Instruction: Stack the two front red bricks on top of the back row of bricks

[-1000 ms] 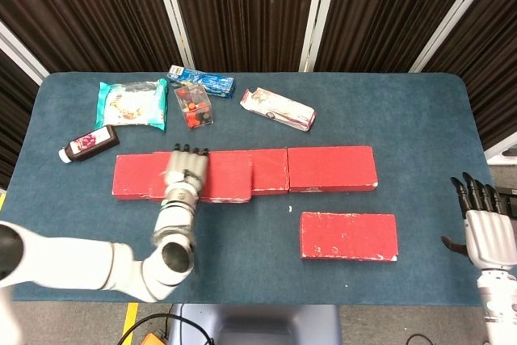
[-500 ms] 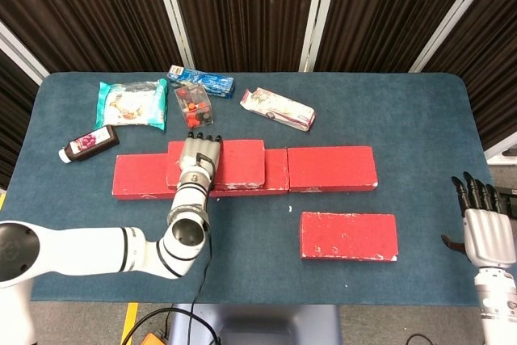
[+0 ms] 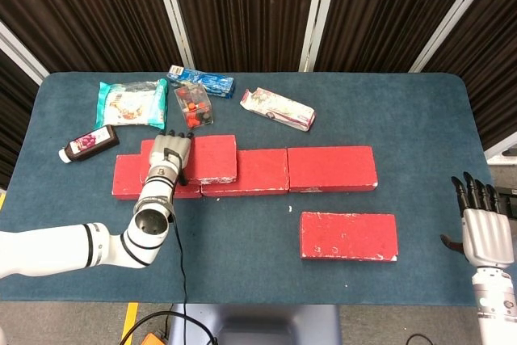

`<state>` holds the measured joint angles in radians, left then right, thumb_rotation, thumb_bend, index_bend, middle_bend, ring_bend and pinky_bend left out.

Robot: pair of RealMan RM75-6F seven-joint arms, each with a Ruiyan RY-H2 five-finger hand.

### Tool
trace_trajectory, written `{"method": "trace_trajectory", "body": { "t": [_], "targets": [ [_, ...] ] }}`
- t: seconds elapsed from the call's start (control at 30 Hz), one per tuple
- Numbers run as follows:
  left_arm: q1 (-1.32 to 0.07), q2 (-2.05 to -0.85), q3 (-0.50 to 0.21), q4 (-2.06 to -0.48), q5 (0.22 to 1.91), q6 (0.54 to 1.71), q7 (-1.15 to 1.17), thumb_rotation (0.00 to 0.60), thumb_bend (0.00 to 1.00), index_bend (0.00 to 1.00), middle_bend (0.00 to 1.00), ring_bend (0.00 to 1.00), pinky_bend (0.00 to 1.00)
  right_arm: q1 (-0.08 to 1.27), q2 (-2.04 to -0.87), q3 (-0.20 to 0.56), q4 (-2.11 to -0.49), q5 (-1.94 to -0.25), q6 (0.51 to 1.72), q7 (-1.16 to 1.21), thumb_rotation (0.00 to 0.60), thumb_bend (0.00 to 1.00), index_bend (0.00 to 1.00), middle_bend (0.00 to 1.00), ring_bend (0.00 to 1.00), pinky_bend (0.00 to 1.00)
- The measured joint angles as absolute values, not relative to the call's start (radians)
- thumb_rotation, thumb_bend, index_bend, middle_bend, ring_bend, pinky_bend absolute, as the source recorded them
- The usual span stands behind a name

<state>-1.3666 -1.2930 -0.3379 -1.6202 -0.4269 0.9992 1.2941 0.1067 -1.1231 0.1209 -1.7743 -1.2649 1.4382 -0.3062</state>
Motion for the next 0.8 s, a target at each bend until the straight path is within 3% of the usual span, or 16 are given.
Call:
{"method": "trace_trajectory", "body": {
  "t": [0.8],
  "targets": [
    [-1.367, -1.329, -0.292, -1.623, -0.401, 0.981, 1.25, 0.6, 0.24, 0.03, 0.14, 0.0, 0.04, 0.11, -1.129, 0.12, -1.776, -1.255, 1.433, -0.316, 0.6, 0.0, 0.1, 0.0, 0.0, 0.0]
  ]
}}
